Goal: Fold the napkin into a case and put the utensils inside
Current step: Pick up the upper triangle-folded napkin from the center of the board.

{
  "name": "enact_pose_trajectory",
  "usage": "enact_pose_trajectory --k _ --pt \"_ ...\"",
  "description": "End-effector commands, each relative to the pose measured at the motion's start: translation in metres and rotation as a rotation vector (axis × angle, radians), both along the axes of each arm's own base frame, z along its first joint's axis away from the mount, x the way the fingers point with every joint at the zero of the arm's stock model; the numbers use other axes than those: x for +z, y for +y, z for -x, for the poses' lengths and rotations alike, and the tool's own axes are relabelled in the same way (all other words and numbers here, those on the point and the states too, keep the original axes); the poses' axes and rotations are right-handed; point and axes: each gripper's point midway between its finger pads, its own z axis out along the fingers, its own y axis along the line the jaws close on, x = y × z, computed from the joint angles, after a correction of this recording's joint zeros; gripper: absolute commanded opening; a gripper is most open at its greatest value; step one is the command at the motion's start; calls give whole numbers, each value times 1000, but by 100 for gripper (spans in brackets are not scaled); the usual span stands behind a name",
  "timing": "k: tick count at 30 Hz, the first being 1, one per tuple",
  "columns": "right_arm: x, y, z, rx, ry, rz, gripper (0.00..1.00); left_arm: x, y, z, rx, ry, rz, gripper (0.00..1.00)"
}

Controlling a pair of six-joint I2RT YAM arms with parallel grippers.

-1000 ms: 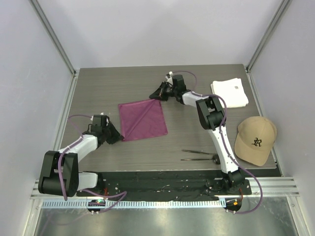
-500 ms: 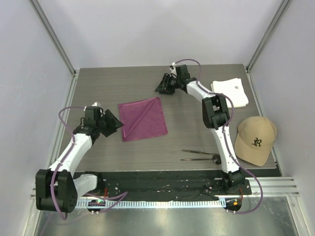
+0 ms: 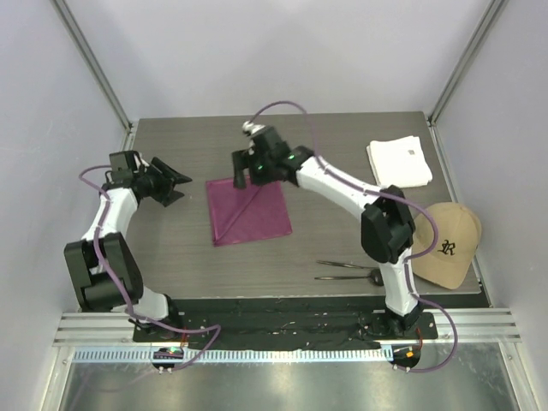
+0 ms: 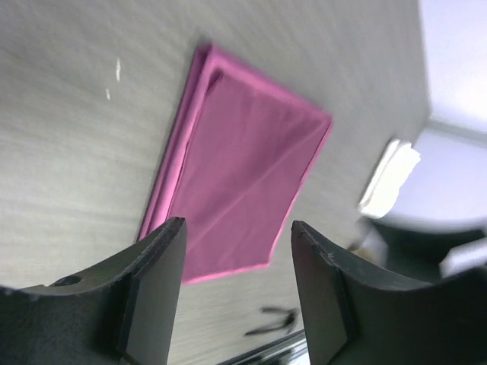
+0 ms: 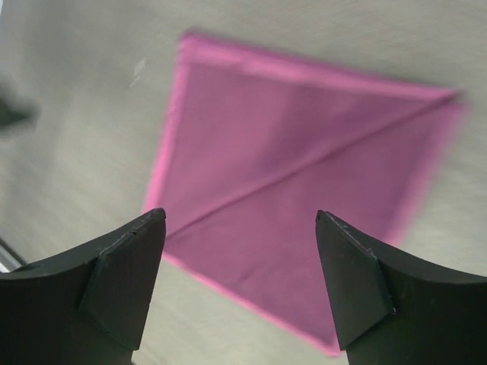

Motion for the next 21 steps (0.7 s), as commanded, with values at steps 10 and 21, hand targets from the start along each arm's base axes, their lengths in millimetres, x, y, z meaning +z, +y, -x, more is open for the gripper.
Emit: enact_pose_trajectory --k 10,21 --pt "-47 106 103 -11 -123 327 74 36 117 23 538 21 -27 58" --pt "-80 131 116 20 -106 383 58 40 134 21 610 24 -11 56"
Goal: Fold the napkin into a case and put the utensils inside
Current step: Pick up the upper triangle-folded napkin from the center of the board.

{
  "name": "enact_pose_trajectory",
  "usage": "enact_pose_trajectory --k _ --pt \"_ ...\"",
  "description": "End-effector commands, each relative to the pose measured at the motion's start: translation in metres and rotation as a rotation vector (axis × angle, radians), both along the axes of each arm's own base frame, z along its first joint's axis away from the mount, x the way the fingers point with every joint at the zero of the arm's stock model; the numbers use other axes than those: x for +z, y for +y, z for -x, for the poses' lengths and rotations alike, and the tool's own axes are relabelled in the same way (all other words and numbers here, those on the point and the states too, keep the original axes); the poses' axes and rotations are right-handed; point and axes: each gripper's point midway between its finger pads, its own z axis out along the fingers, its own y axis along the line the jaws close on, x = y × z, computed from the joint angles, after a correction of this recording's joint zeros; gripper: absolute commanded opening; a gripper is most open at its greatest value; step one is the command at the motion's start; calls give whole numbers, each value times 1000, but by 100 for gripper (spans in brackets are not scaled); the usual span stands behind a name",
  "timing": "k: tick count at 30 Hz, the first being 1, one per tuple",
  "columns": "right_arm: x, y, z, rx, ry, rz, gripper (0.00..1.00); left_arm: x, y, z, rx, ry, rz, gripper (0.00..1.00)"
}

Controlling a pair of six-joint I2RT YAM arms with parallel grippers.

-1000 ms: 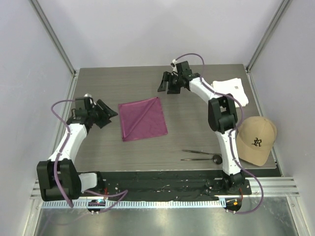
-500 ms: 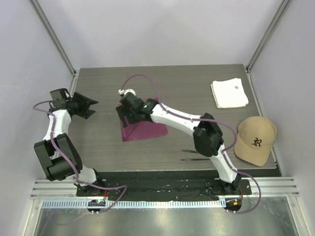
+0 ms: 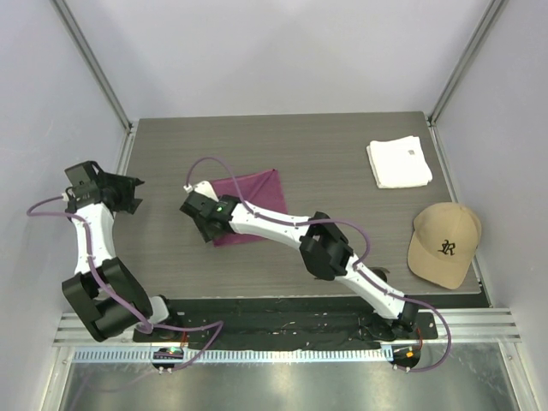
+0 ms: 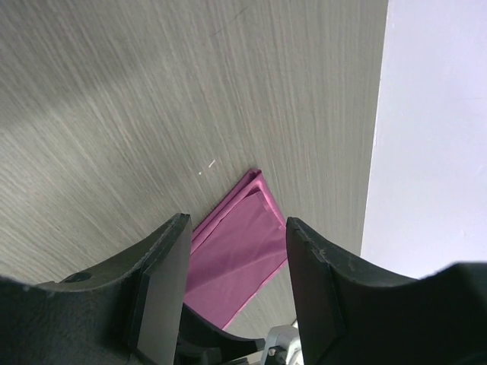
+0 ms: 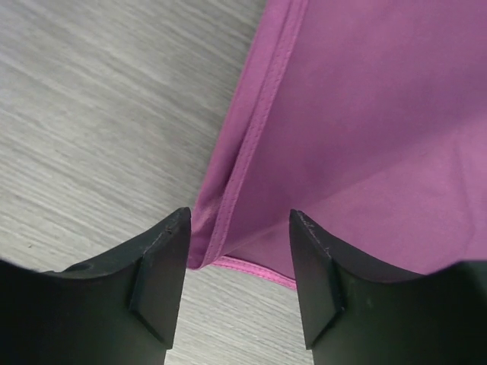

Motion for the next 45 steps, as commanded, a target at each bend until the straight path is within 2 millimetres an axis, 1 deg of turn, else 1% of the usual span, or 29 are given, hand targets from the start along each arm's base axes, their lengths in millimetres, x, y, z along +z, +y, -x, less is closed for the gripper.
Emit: enact_pose_trajectory --k 1,5,10,14,21,25,27,28,29,30,31,33,34,37,38,39,40,41,42,43,44,45 --pt "27 7 -6 -29 -57 -36 56 8 10 0 29 -13 -9 56" --pt "24 10 -1 -18 -54 -35 56 11 13 -3 45 -47 24 55" --pt "18 17 8 11 -28 -45 56 11 12 -7 24 -55 47 54" --pt "9 21 14 31 -9 -37 56 9 12 -8 22 -56 56 54" --pt "-12 17 17 34 5 -4 52 3 14 -12 11 -45 71 54" --pt "-26 10 18 33 15 31 47 4 13 -14 -15 -43 73 54" --pt "-35 5 22 30 30 50 45 3 14 -14 -15 -37 71 54" --pt "-36 3 22 29 30 57 42 4 14 -15 -14 -42 67 54" --pt "-35 2 22 26 29 59 40 3 14 -14 -15 -39 67 54" --pt "-38 -1 23 23 32 68 38 3 14 -15 -14 -41 67 54" --pt "-39 -2 24 24 33 71 34 2 15 -15 -15 -39 67 54" --pt "-41 -3 24 27 38 75 31 0 13 -16 -22 -41 75 54" --pt "-43 -5 25 32 43 87 25 1 14 -17 -24 -47 73 55" --pt "-47 -7 26 49 45 108 16 -1 10 -20 -58 -58 82 54" --pt "-46 -8 24 47 38 112 13 -1 11 -21 -65 -63 76 55" --pt "-41 -8 24 47 32 107 5 0 9 -23 -85 -73 72 55" --pt "-37 -7 23 56 21 107 3 -4 8 -24 -101 -76 78 56" --pt "-32 -6 22 67 14 99 2 -2 7 -29 -123 -103 69 56" --pt "-22 -2 22 83 10 79 1 -2 -1 -33 -175 -121 65 59" --pt "-14 1 20 99 -3 67 1 -8 -5 -37 -204 -119 67 60" --pt "-8 2 20 113 -10 60 1 -10 -18 -44 -255 -118 65 63" --pt "5 5 20 132 -19 36 1 -15 -26 -47 -307 -115 58 64"
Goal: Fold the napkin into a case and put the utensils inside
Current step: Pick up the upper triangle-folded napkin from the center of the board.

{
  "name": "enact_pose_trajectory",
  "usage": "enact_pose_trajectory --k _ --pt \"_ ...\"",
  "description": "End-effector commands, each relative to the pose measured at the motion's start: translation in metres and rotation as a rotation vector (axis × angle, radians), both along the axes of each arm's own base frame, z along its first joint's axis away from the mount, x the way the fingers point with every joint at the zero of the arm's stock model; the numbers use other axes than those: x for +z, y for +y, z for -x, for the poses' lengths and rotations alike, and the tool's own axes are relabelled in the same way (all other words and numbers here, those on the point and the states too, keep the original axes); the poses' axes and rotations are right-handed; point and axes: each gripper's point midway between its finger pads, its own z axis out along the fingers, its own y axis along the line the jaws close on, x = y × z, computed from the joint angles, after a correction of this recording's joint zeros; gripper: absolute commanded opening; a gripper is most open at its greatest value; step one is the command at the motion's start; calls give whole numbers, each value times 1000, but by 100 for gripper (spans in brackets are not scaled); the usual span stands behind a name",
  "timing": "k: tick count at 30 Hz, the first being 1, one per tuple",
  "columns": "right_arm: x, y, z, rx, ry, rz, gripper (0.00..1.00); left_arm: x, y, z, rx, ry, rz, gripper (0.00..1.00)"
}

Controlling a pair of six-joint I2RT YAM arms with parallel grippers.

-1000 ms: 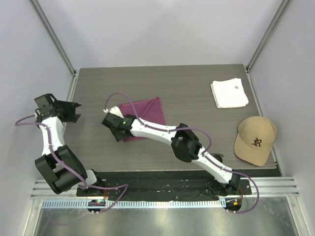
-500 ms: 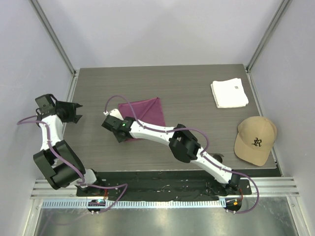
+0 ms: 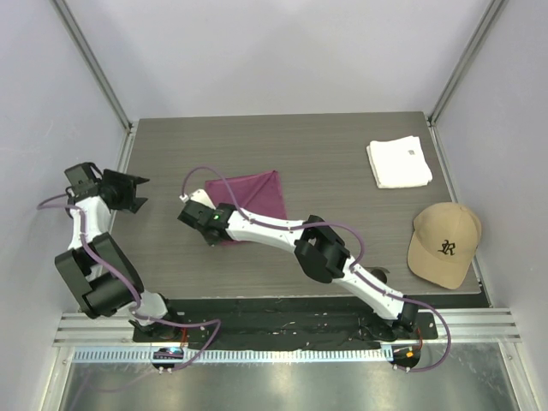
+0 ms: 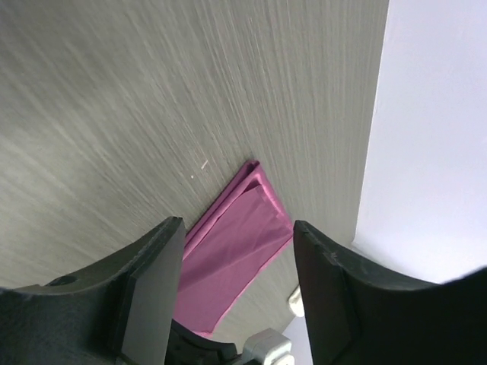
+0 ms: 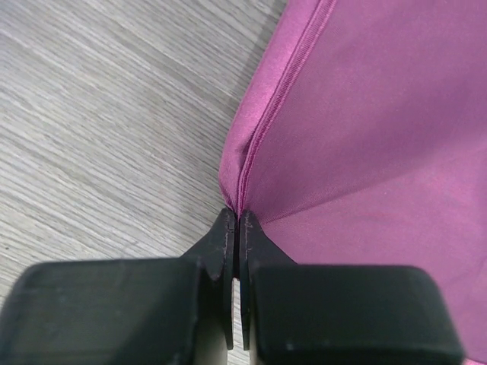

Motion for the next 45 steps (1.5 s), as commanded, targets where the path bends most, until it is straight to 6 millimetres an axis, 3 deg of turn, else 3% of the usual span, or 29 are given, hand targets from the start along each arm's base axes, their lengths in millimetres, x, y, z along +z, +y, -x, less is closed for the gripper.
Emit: enact_pose_trajectory --k 1,3,4,5,7,8,16,19,24,34,45 --pt "35 -2 5 82 -14 -15 1 -5 -32 -30 -223 -78 -21 64" --pt "42 -4 6 125 -14 -22 1 -17 -56 -36 -305 -76 38 65" --pt "57 -6 5 139 -26 -45 1 -34 -65 -37 -328 -48 93 65" --pt "51 -15 5 162 -25 -20 1 -38 -73 -39 -355 -51 117 65" --pt "69 -14 6 201 -31 -84 1 -47 -81 -41 -377 -37 130 65" --pt "58 -23 9 209 -9 -65 1 -51 -91 -42 -400 -30 136 66" --pt "62 -44 2 264 45 -167 1 -61 -133 -46 -509 -42 103 70" --pt "73 -45 -4 254 43 -208 1 -72 -142 -42 -529 2 80 70" --pt "79 -46 -6 261 66 -254 1 -88 -148 -37 -541 55 28 71" --pt "96 -50 -8 265 61 -304 1 -98 -150 -52 -548 82 -32 71" --pt "92 -52 -11 263 84 -316 1 -105 -161 -62 -568 45 -13 68"
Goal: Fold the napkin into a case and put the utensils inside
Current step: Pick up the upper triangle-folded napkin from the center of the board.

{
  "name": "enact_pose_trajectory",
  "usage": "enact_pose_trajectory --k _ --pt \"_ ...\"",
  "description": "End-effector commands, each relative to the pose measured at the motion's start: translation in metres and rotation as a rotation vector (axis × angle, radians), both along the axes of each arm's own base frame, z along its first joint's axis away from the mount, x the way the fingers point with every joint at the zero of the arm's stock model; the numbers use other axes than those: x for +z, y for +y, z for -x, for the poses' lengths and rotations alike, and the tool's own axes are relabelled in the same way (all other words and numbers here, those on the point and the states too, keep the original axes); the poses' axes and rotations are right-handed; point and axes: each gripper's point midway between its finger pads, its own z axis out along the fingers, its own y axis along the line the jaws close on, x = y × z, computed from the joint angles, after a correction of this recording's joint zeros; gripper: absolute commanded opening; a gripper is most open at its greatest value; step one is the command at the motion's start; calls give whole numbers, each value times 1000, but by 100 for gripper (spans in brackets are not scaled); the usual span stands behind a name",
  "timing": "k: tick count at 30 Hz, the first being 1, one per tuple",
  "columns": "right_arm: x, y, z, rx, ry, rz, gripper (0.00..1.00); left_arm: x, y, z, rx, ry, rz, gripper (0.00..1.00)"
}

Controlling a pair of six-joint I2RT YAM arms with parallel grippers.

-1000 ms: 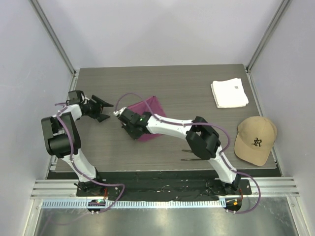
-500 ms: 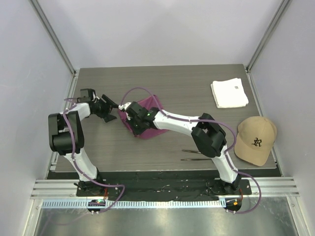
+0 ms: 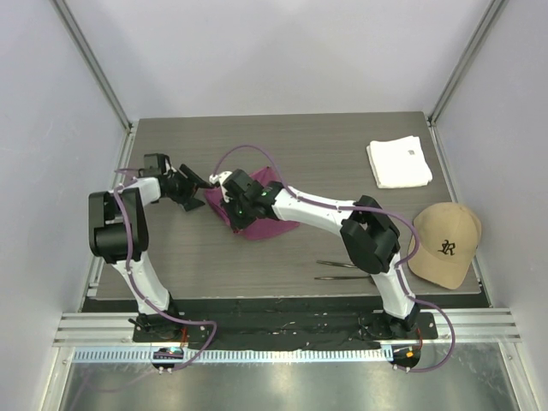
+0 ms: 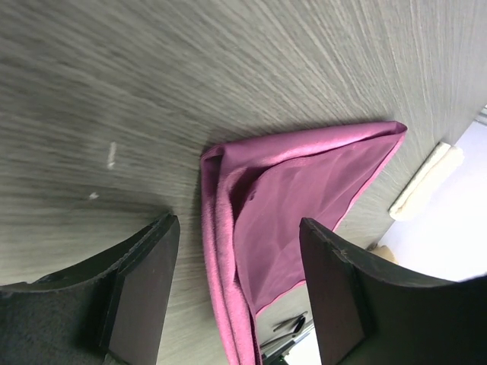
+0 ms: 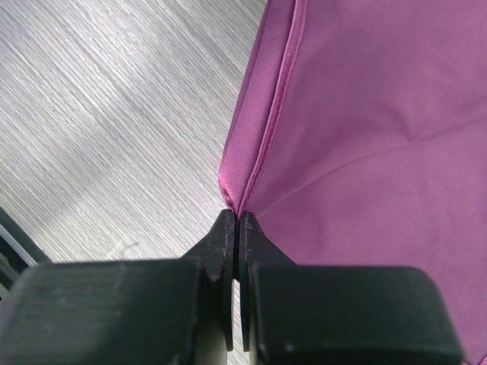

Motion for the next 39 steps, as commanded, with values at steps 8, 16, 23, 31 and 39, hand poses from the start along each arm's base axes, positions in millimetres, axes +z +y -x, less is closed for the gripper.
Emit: enact_pose_trajectory --k 8,16,23,31,39 --pt "39 7 -9 -2 -38 -107 1 -11 -9 -9 -19 -18 -5 65" --pt "47 6 -9 -4 -41 -123 1 -21 -6 -9 -15 5 -25 56" --pt "47 7 -9 -1 -31 -132 1 -23 -3 -11 -8 8 -40 49" --pt "51 8 -8 5 -31 -141 1 -15 1 -19 -2 -19 -73 19" --pt "60 10 -1 18 -42 -148 1 31 13 -22 30 -50 -139 0"
